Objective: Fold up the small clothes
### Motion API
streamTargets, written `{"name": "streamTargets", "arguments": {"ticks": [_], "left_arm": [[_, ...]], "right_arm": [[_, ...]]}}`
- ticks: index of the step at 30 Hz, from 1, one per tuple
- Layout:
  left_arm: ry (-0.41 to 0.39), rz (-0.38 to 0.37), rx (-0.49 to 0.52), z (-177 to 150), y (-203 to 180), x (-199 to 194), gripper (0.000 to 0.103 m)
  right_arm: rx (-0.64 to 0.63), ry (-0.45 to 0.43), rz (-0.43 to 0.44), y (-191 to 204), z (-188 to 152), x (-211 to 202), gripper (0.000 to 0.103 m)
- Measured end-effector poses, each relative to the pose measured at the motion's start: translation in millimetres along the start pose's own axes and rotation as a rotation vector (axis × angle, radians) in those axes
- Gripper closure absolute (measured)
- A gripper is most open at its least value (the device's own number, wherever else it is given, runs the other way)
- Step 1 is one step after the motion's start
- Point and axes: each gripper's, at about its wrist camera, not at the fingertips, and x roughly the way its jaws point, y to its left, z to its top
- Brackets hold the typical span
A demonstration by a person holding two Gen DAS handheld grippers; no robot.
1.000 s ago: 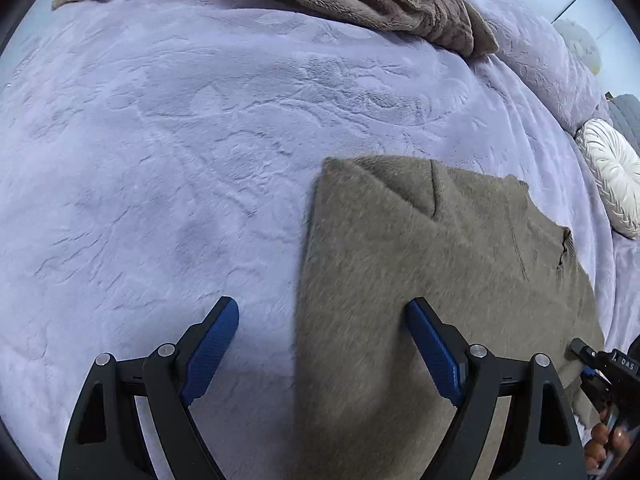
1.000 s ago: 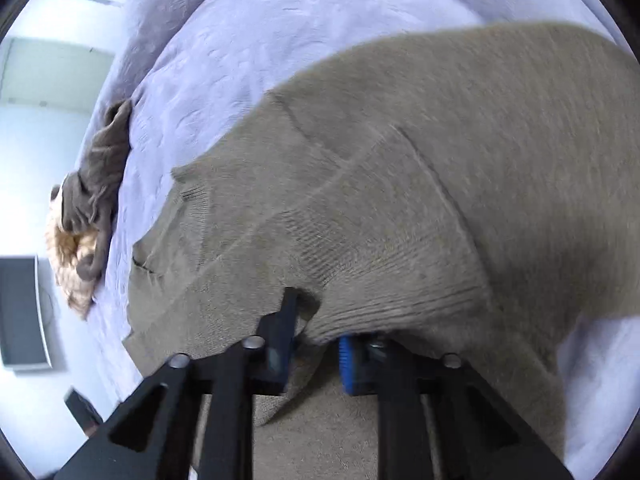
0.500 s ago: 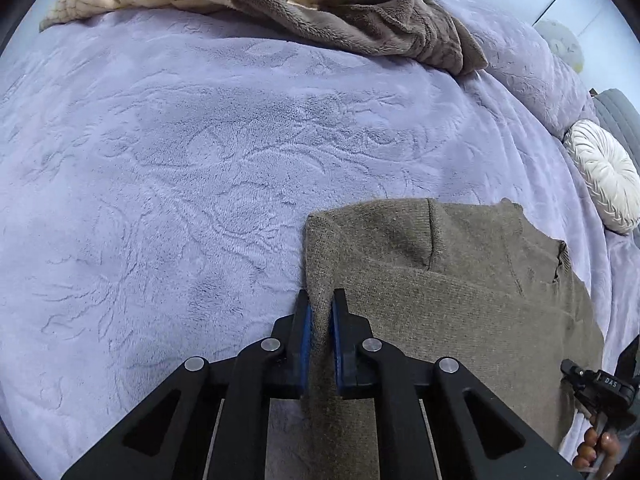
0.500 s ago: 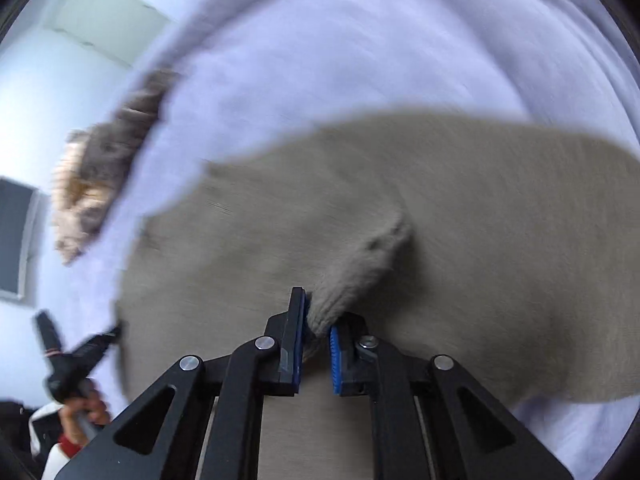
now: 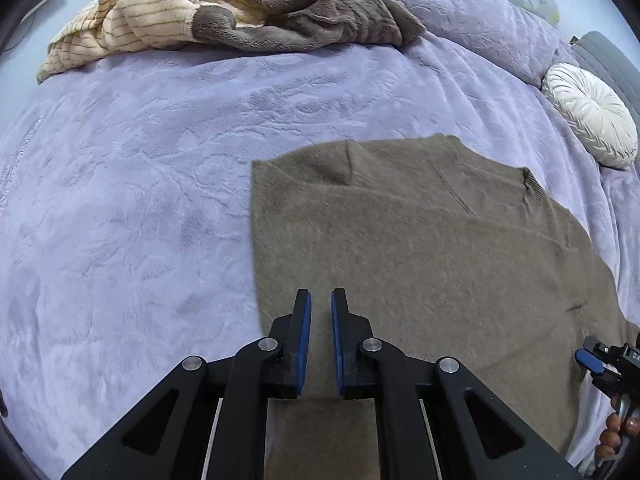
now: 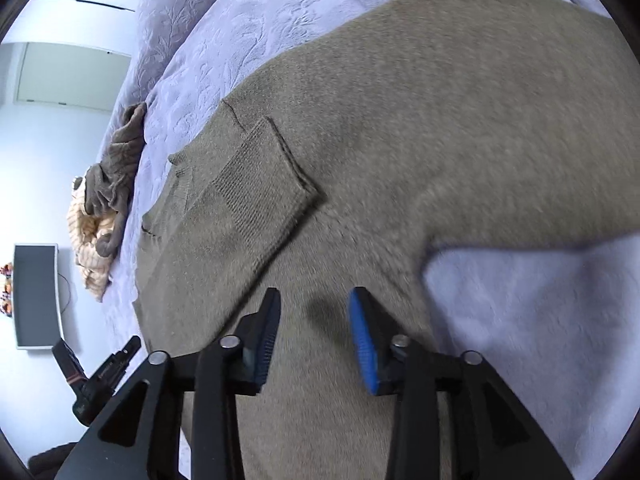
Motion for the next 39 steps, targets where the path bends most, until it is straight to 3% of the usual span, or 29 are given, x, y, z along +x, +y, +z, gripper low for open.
{"name": "streamTargets", "arguments": {"ticks": [1,2,3,4,5,10,13,19,24,28,31,36,37,38,39], "left_arm": [[0.010,-0.010,0.005,-6.2,-7.2,-1.3,0.091],[0.024,-0.014,0.013,-13.1,-16.4,-1.5,0.070],[0.037,-0.008,0.018,-19.2,-24.0,-2.6,0.018],[0.036,0.000,0.017,-26.3,-32.9,-4.5,0.003],[0.016,-0.002,0.024,-33.6,-42.8,-8.2,0.000],[0.069,-0.042,0.117,-57.7,-95.2,-4.8,0.000],[0.102,-0.068,0.165,-64.1,-124.0,1.0,0.000],[0.209,-0.084,0.194,-72.8,-160.9,22.1,0.000],[0.206,-0.109,0.198,-79.8,-187.5,24.6,0.000],[0.196,-0.149,0.191,-83.7,-208.4,25.8,0.000],[0.207,-0.179,0.175,-80.8,-220.3,30.0,0.000],[0.229,-0.214,0.147,-79.2,-229.4,36.9,0.000],[0.230,-0.211,0.150,-78.8,-228.9,36.7,0.000],[0.225,-0.199,0.158,-77.3,-229.5,36.8,0.000],[0.217,-0.179,0.171,-76.0,-228.7,35.8,0.000]], "right_arm": [[0.003,0.002,0.002,-3.2,-3.5,-4.6,0.062],[0.009,0.006,0.006,-6.1,-6.7,-7.9,0.062],[0.018,0.009,0.012,-9.9,-9.6,-11.4,0.062],[0.023,0.012,0.015,-13.4,-11.3,-14.5,0.062],[0.031,0.014,0.018,-16.8,-13.1,-17.7,0.061],[0.058,0.004,0.024,-35.9,-19.5,-35.5,0.058],[0.087,-0.021,0.020,-52.9,-19.6,-49.6,0.049],[0.193,-0.108,0.024,-103.6,-13.7,-91.3,0.049],[0.332,-0.238,0.007,-161.6,0.2,-133.4,0.049],[0.482,-0.340,0.069,-203.7,13.7,-154.3,0.049],[0.537,-0.420,0.063,-216.3,25.9,-164.8,0.049],[0.601,-0.449,0.137,-227.1,50.1,-164.0,0.048],[0.597,-0.442,0.145,-224.9,56.1,-162.4,0.054],[0.586,-0.434,0.156,-221.2,59.9,-160.3,0.077],[0.569,-0.423,0.178,-216.1,64.8,-157.6,0.091]]}}
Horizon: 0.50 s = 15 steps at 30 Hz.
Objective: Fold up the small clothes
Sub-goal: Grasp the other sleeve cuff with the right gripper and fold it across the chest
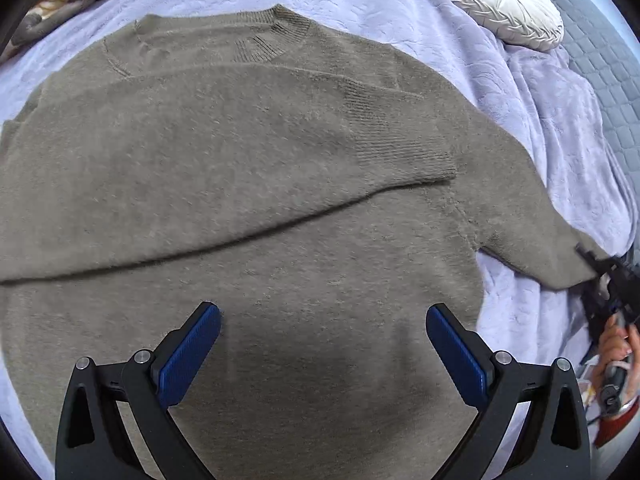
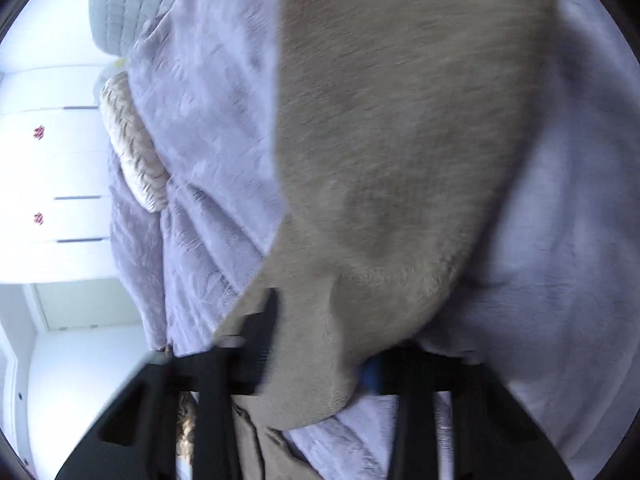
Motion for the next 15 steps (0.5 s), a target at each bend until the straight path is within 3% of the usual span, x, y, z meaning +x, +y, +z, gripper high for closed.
{"name": "streamTargets", "arguments": {"ticks": [1,4,8,10,15], "left_arm": [[-0.005,0.024,0.012,0.7,1.3,-1.7,0.000],[-0.015,0.037,0.011,-0.6,17.0,-9.6,0.000],[-0.054,0.012,-0.047,-3.0,52.0,-28.4,0.000],[-0.087,0.027,-0.083,-4.5,71.9,-38.1,0.000],[-0.187,0.077,-0.174,-9.4,126.1,-66.2,0.000]], "right_arm": [[-0.017,0.022,0.021,8.3,-1.4,4.9,0.097],[-0.124,0.054,0.091,48.3,-12.1,16.7,0.097],[-0.351,0.130,0.179,132.2,-48.8,47.1,0.097],[-0.473,0.178,0.211,173.0,-78.3,66.2,0.097],[-0.849,0.347,0.211,256.6,-201.0,131.9,0.097]]}}
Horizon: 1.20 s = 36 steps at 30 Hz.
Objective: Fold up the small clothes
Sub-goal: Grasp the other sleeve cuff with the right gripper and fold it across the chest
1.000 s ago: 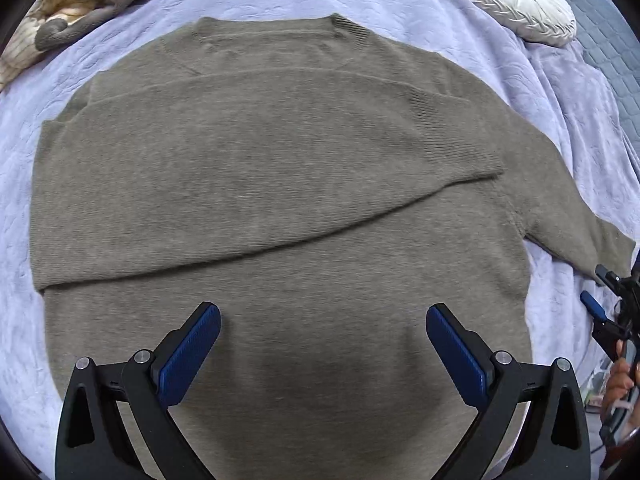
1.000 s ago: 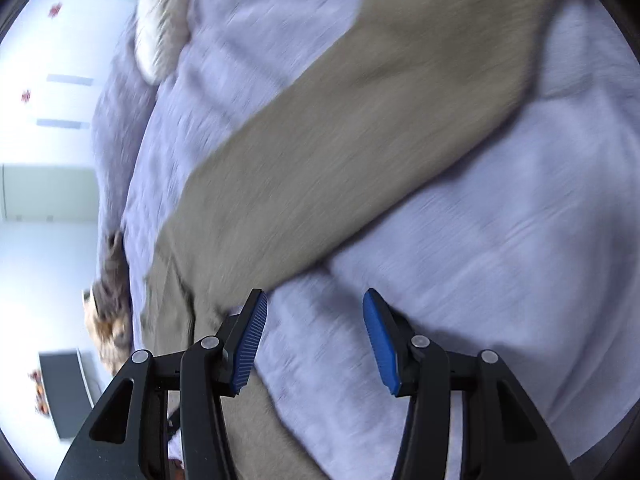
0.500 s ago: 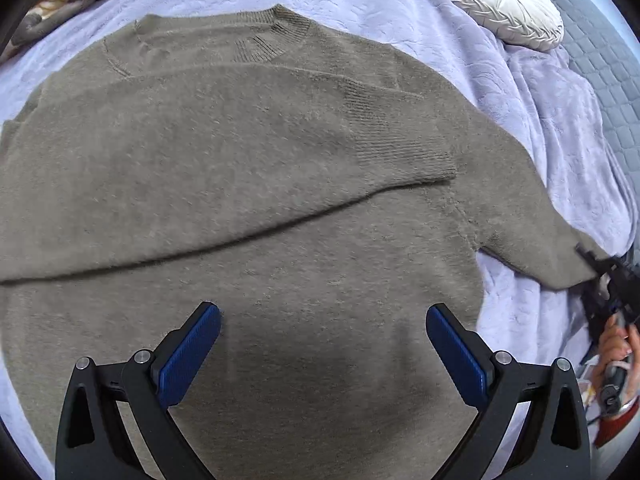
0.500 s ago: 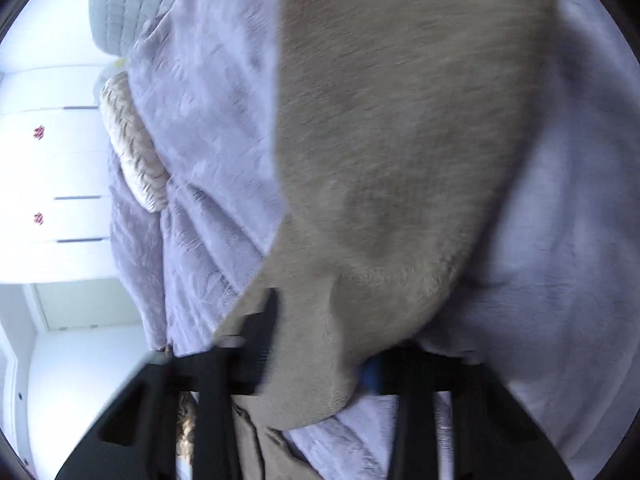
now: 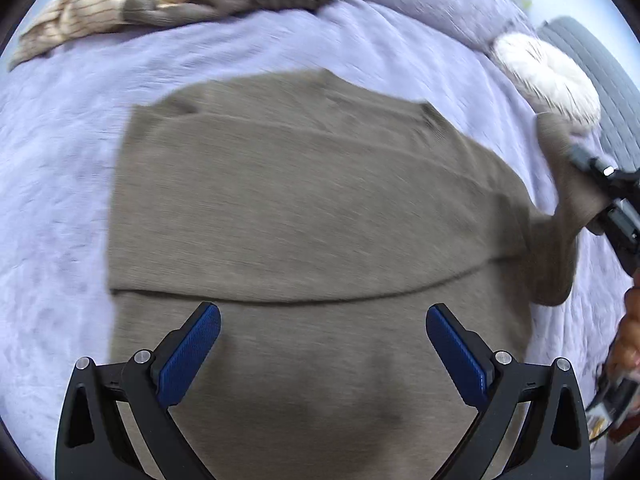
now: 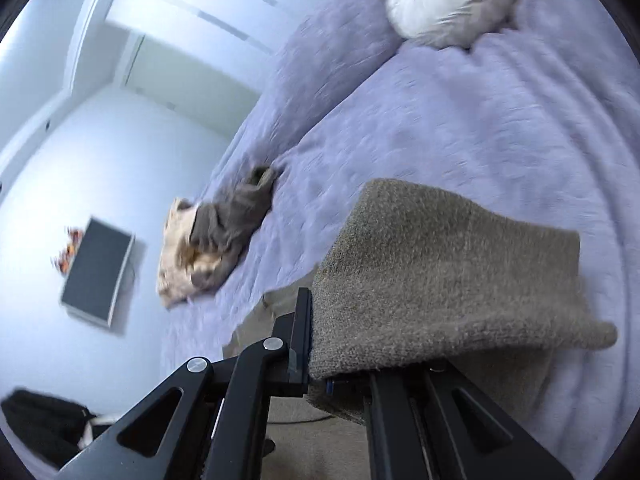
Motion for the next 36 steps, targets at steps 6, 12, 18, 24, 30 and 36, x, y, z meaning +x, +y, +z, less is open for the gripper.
{"name": "streamTargets", "arguments": {"ticks": [6,12,18,24,30,36], "left_arm": [[-0.030,0.047,-0.096,9.9,58.7,-6.8,0.000],[-0.037,-0.049,-0.073,24.7,64.2,2.8,0.000],[-0.049,-0.135,-0.089,41.1,55.0,8.0,0.000],[-0.085,-0.289,-0.218,52.0,80.4,-3.7,0.000],[0.001,-0.509,-0.320,60.9,108.1,17.4,0.000],[0.052,-0.503,-0.326,60.3,103.7,41.6,0.000]], "right_arm": [[-0.238,0.311,-0.098,64.0,-71.7,138.9,0.096],[-0.230,0.376,-0.170,49.4,-108.1,161.9,0.083],[-0.202,0.303,-0.139,53.9,-98.8,128.5,0.059],[0.034,0.221,-0.156,26.3,-75.6,119.6,0.096],[-0.363,0.311,-0.104,106.2,-107.4,147.5,0.092],[-0.432,0.502,-0.087,110.6,-163.7,151.4,0.072]]}}
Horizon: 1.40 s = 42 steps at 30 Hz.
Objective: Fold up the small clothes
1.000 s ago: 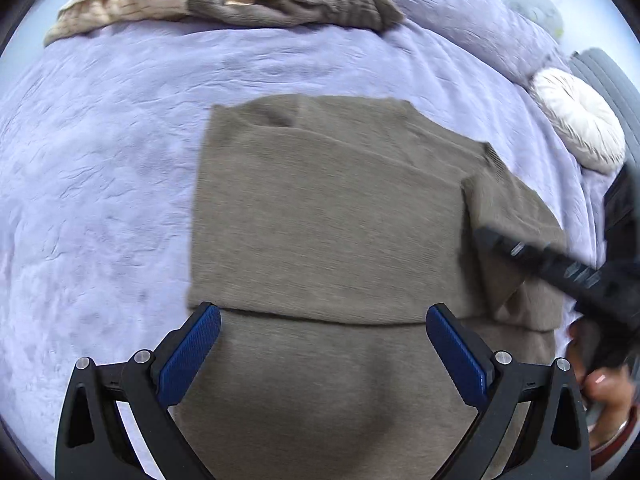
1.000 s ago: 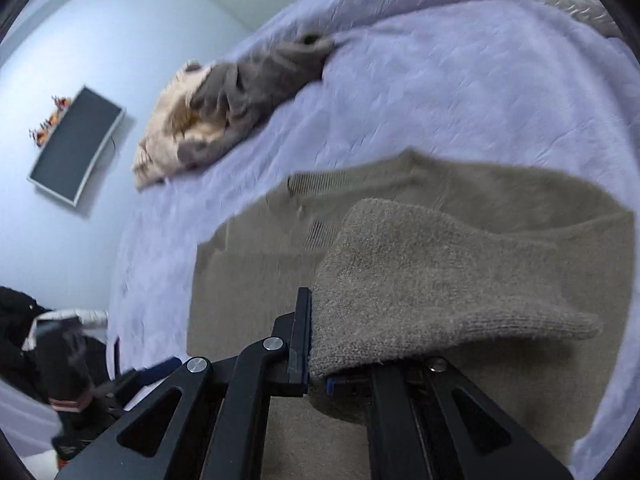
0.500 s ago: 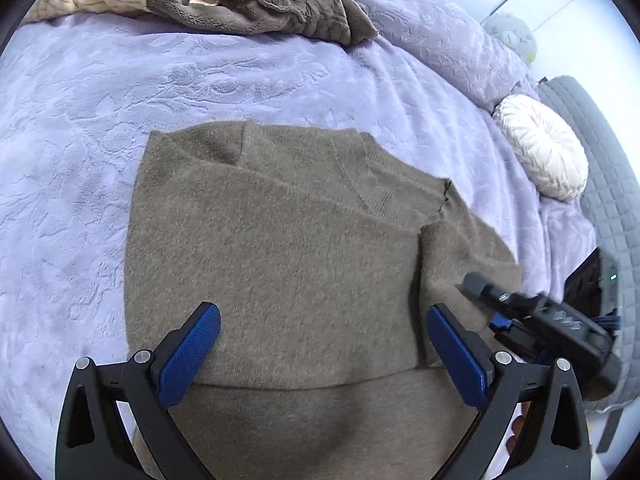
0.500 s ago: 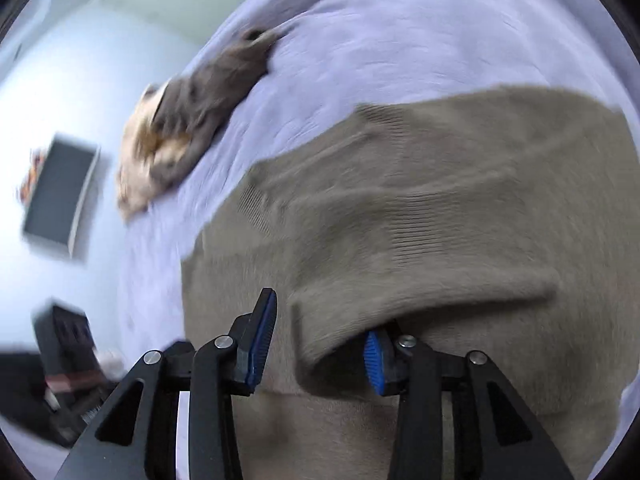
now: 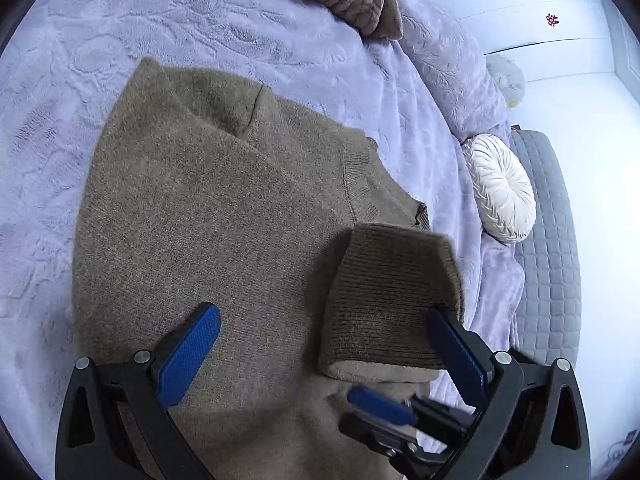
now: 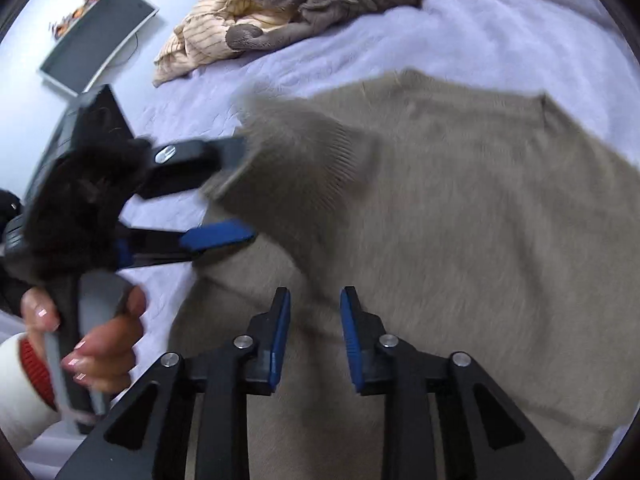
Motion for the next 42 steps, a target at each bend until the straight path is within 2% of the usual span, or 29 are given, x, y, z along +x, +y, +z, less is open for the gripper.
{"name": "streamTargets", "arguments": {"ticks": [2,6,8,11,15,18,22,23,24,25,26,27,28,29,30,33,35,37,40,42], "left_arm": [[0.004,-0.006,0.014,-0.2,-4.2,2.3,0.000],[0.026,-0.040,0.045,-3.4,-13.2,3.0,0.000],[0.007,-0.063,0.049,-4.3,-15.6,-2.9,0.000],[-0.027,-0.099,0.003,-3.3,-8.2,-11.2,0.000],[-0.011,-0.052,-0.022,1.5,-1.1,-0.6,0.000],[0.012,0.019,0.027,3.0,-6.0,11.4,0.000],[-0.006,0.094,0.079,3.8,-17.1,17.9,0.001],[-0.012,0.120,0.093,3.8,-19.0,18.7,0.011],[-0.022,0.160,0.111,4.7,-21.9,19.8,0.038],[-0.022,0.194,0.125,6.4,-21.4,21.7,0.057],[-0.014,0.217,0.127,8.0,-21.2,24.0,0.088],[-0.007,0.201,0.114,8.5,-19.2,23.8,0.096],[-0.019,0.185,0.106,7.4,-19.5,19.9,0.096],[-0.037,0.177,0.121,5.0,-22.1,14.8,0.096],[-0.055,0.171,0.148,0.7,-27.0,8.7,0.096],[-0.063,0.177,0.198,-13.2,-32.7,1.3,0.096],[-0.042,0.217,0.217,-19.8,-29.7,10.7,0.096],[-0.031,0.253,0.218,-23.7,-21.9,21.6,0.096],[-0.049,0.254,0.189,-24.7,-15.4,18.3,0.095],[-0.067,0.320,0.206,-24.3,-15.5,8.1,0.085]], "right_arm": [[0.095,0.003,0.030,-19.7,-20.0,-10.3,0.070],[0.329,-0.025,0.011,-82.1,-71.0,-44.7,0.070],[0.428,-0.049,-0.013,-107.9,-91.6,-62.5,0.070],[0.549,-0.100,-0.021,-140.1,-118.8,-90.8,0.070],[0.606,-0.135,-0.031,-151.0,-117.1,-97.3,0.061],[0.670,-0.168,0.020,-158.5,-119.0,-94.3,0.061],[0.795,-0.235,0.096,-179.4,-125.7,-98.2,0.061],[0.841,-0.263,0.115,-186.2,-128.3,-98.7,0.061],[0.881,-0.285,0.127,-192.3,-130.8,-99.0,0.061],[0.926,-0.310,0.138,-199.5,-133.1,-99.1,0.061],[0.966,-0.332,0.153,-205.3,-134.7,-98.5,0.061],[1.010,-0.357,0.175,-211.3,-136.8,-98.3,0.061],[1.047,-0.379,0.195,-216.6,-137.6,-97.7,0.064],[1.071,-0.391,0.196,-221.4,-136.4,-99.0,0.088],[1.062,-0.389,0.174,-223.8,-133.3,-103.8,0.097],[0.897,-0.415,0.089,-214.5,-111.8,-131.5,0.097],[0.810,-0.401,0.043,-210.7,-103.5,-140.1,0.097],[0.775,-0.353,-0.005,-214.0,-102.6,-135.8,0.097],[0.749,-0.261,-0.039,-226.7,-114.2,-111.3,0.097],[0.763,-0.258,-0.017,-232.7,-121.6,-106.8,0.098]]}}
